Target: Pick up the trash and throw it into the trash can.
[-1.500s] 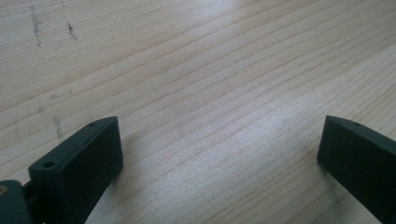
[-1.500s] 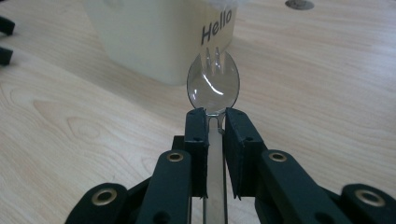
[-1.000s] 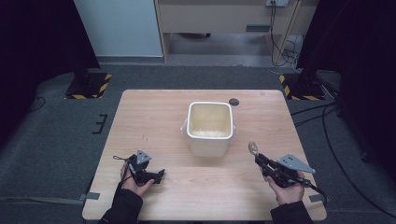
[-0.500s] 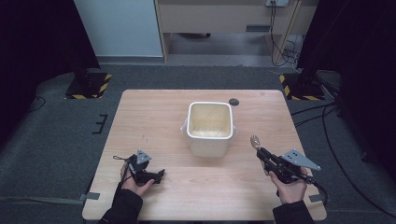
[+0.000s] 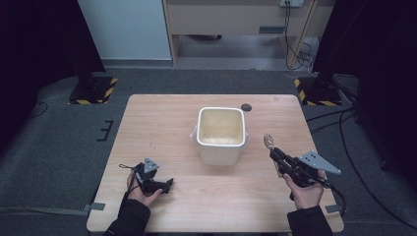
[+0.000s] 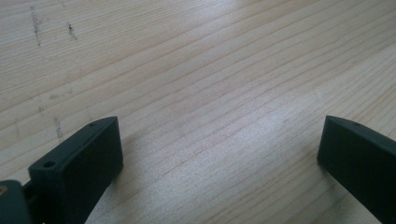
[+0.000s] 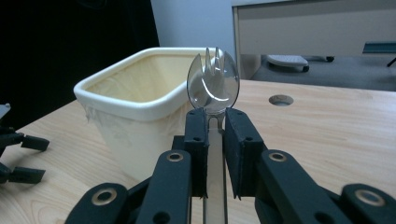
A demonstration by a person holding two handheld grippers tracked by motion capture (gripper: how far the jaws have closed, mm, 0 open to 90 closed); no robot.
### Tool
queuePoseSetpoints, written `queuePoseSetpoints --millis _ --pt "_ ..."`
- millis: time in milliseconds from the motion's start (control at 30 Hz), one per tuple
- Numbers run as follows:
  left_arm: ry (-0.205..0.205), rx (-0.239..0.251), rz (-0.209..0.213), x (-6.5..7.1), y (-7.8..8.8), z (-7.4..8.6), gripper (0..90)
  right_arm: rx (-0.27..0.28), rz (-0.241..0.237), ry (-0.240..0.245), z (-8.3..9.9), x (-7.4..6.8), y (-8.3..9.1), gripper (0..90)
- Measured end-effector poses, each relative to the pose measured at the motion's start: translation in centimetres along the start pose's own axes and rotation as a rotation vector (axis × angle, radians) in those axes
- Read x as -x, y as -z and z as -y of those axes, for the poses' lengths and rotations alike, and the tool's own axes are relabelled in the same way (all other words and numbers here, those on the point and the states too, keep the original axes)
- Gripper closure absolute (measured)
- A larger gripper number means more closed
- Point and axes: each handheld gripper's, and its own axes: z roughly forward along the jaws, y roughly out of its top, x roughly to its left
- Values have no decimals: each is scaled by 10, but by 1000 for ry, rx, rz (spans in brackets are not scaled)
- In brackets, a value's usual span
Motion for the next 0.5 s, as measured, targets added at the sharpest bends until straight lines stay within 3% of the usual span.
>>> queuePoseSetpoints --millis 500 --pt "0 0 0 0 0 0 0 59 -28 1 -20 -7 -6 797"
